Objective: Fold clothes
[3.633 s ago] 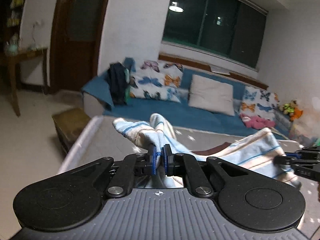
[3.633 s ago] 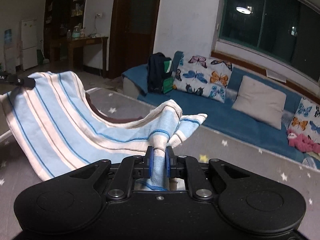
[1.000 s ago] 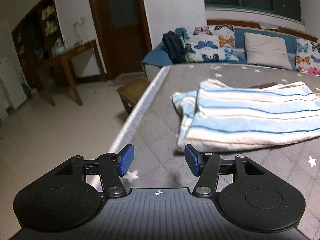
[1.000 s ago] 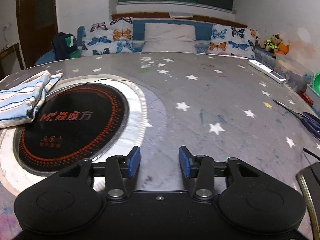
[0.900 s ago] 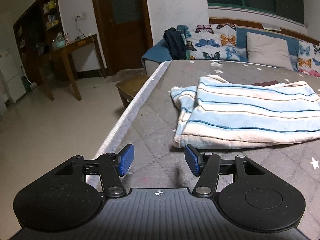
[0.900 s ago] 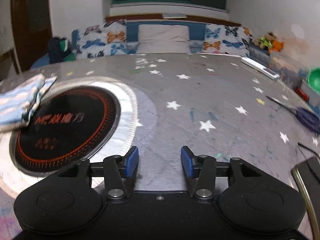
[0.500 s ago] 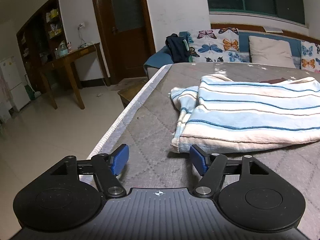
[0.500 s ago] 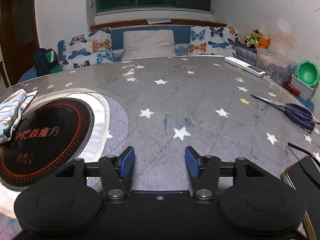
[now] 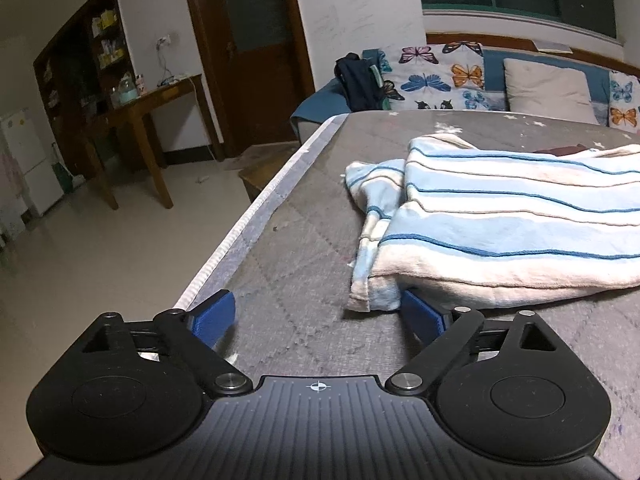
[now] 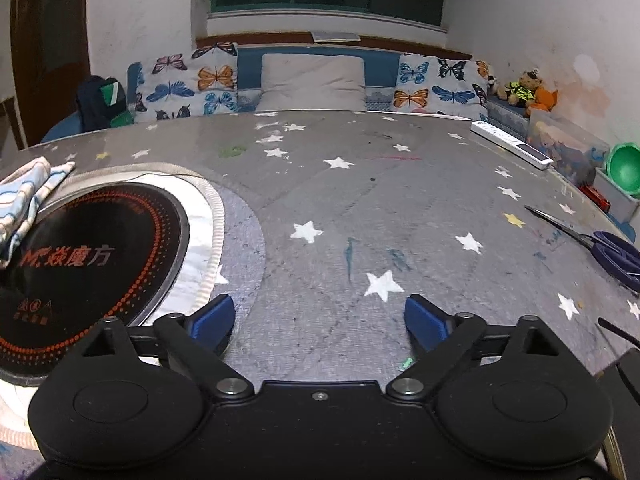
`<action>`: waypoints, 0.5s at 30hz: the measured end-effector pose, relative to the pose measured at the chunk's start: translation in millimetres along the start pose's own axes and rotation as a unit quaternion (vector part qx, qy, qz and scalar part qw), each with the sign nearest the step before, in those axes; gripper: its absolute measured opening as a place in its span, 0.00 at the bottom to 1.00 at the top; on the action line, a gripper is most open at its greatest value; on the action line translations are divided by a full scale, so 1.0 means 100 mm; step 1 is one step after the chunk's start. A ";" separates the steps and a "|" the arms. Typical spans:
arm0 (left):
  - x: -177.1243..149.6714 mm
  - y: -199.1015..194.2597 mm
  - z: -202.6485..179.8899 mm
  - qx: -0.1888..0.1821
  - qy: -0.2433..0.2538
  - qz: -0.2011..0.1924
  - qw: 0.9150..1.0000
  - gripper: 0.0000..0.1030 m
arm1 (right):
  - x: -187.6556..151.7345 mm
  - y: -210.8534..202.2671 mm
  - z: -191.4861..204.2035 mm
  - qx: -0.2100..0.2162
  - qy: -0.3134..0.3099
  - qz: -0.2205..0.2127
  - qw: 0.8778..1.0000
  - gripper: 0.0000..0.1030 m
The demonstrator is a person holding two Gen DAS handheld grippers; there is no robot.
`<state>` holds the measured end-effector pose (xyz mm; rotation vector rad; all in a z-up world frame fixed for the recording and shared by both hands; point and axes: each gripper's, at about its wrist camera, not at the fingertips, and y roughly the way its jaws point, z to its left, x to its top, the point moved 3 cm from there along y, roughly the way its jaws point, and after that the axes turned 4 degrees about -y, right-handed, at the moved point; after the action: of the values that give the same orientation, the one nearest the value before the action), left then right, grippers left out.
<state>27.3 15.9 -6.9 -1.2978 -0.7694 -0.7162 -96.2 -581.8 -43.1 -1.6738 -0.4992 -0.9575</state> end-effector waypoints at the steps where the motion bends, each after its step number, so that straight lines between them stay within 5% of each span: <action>1: 0.00 0.00 0.00 0.000 -0.001 0.001 1.000 0.92 | 0.00 0.00 0.00 -0.001 0.000 0.000 1.000 0.93; 15: -0.03 0.08 0.23 -0.026 -0.053 0.026 0.998 1.00 | -0.01 0.00 -0.02 -0.013 0.009 0.005 1.000 1.00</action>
<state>30.2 40.1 -11.2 -1.4077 -0.8039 -0.6330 -97.0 -583.9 -43.6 -1.6878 -0.4672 -0.9743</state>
